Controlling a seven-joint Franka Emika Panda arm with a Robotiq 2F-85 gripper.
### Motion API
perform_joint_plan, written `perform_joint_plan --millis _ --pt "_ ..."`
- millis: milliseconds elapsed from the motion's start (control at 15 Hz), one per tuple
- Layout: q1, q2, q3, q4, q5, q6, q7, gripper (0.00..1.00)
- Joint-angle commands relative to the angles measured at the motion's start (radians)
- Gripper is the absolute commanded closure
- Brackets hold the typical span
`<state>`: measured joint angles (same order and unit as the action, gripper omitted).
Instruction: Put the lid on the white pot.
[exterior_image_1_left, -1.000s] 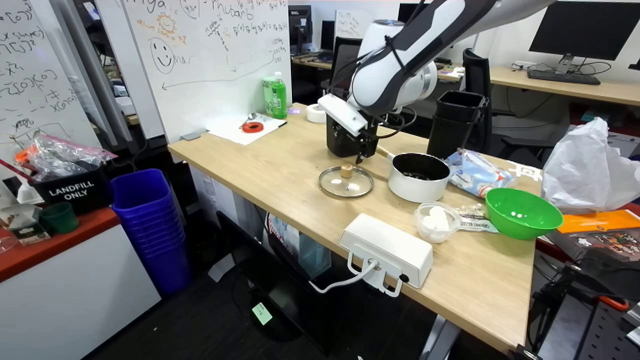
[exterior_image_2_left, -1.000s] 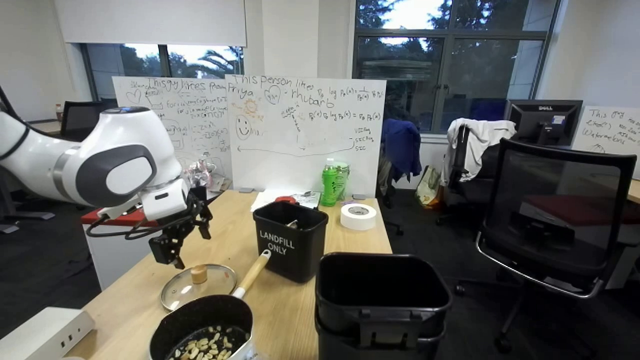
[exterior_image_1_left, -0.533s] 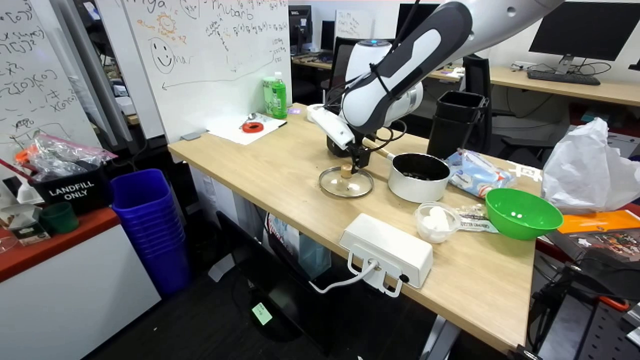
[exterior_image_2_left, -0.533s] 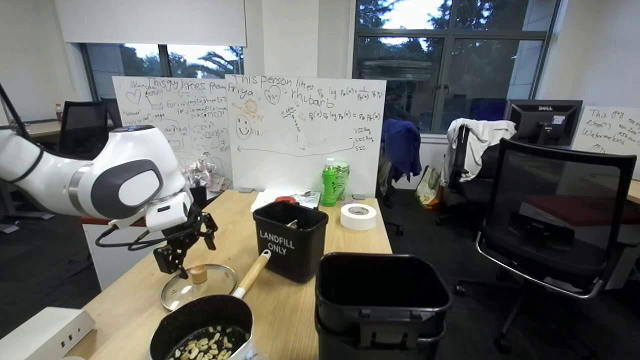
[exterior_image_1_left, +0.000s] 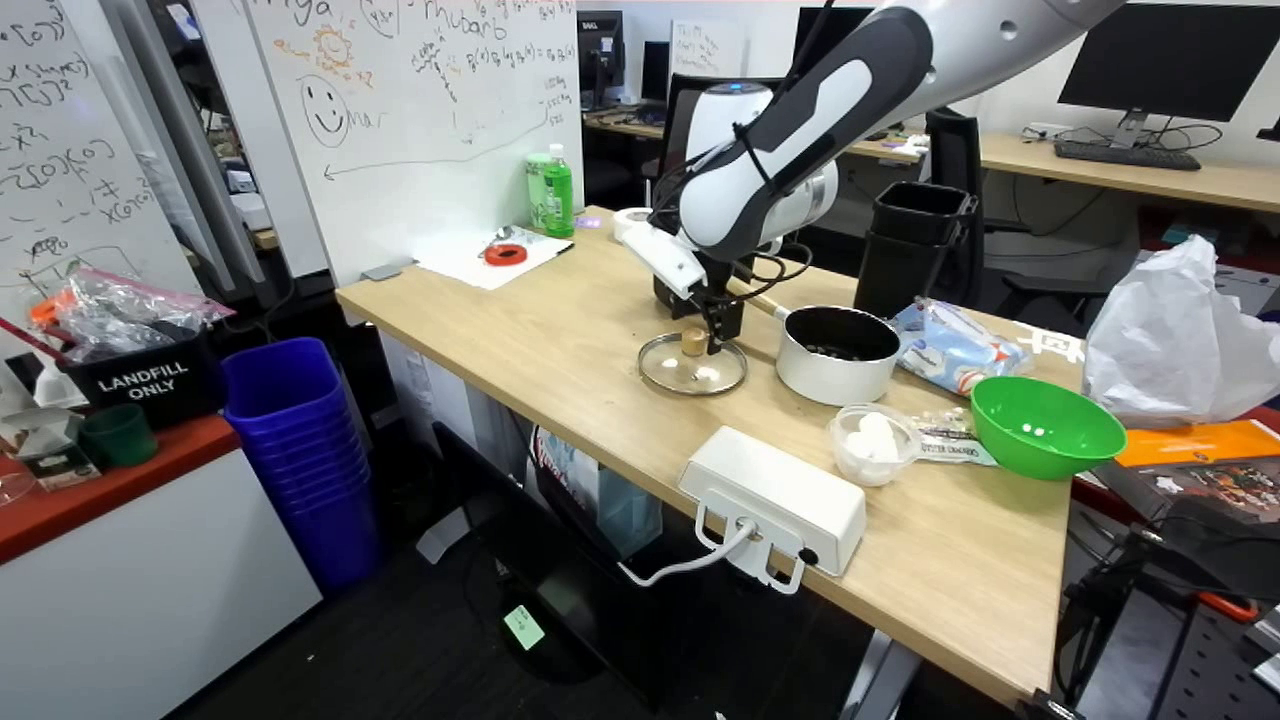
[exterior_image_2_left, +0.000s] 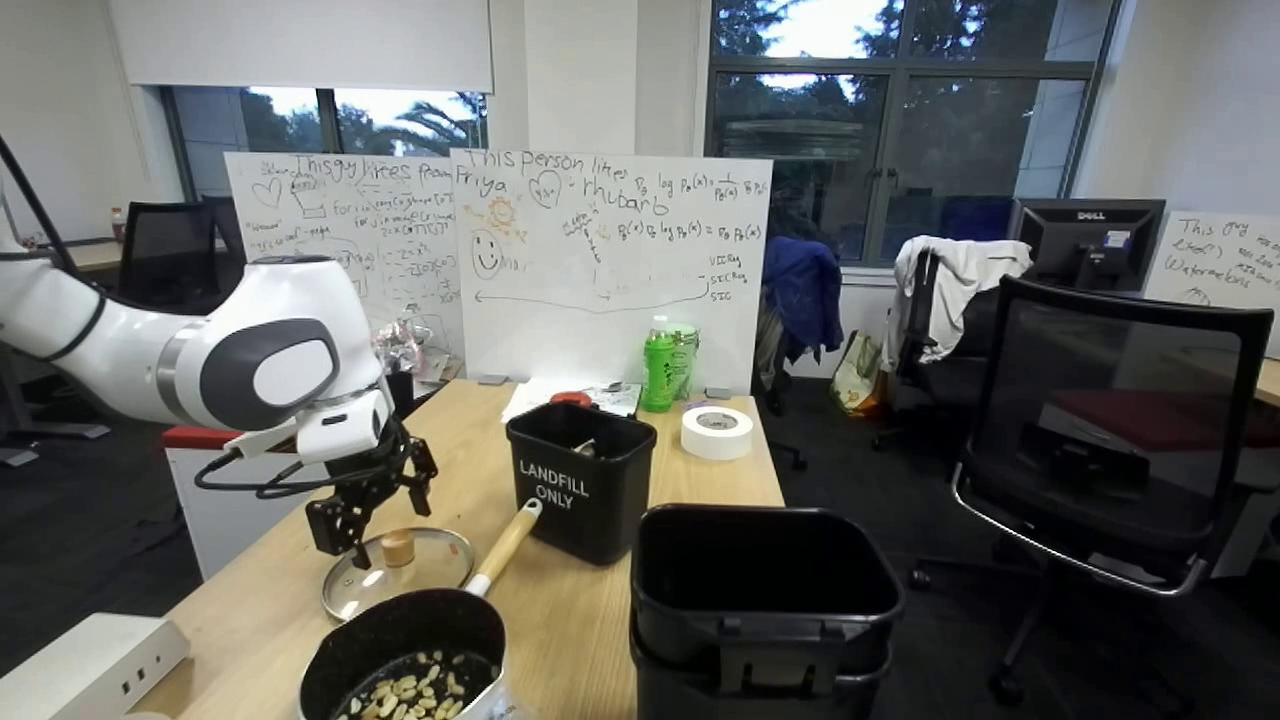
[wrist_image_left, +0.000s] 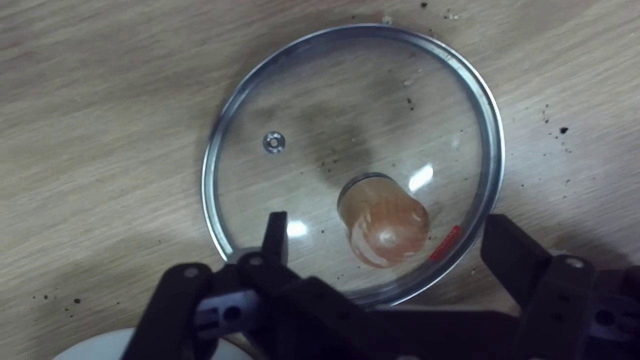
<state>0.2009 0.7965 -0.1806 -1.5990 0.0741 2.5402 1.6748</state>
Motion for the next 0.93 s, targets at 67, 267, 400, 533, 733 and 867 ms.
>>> perform_joint_plan --millis 67,267,400,533,733,867 --pt "-0.044 0.02 0.048 0.052 0.021 -0.081 -0.013 0.17" --pt "-0.063 0.022 0.071 0.063 0.034 -0.108 -0.023 0.44" --pt "-0.072 0.027 0.077 0.073 0.038 -0.121 -0.023 0.54" --pt "-0.077 0.031 0.079 0.08 0.037 -0.125 -0.022 0.6" --pt "-0.082 0.034 0.084 0.085 0.038 -0.115 -0.025 0.85" --pt "-0.086 0.031 0.09 0.085 0.041 -0.112 -0.031 0.85"
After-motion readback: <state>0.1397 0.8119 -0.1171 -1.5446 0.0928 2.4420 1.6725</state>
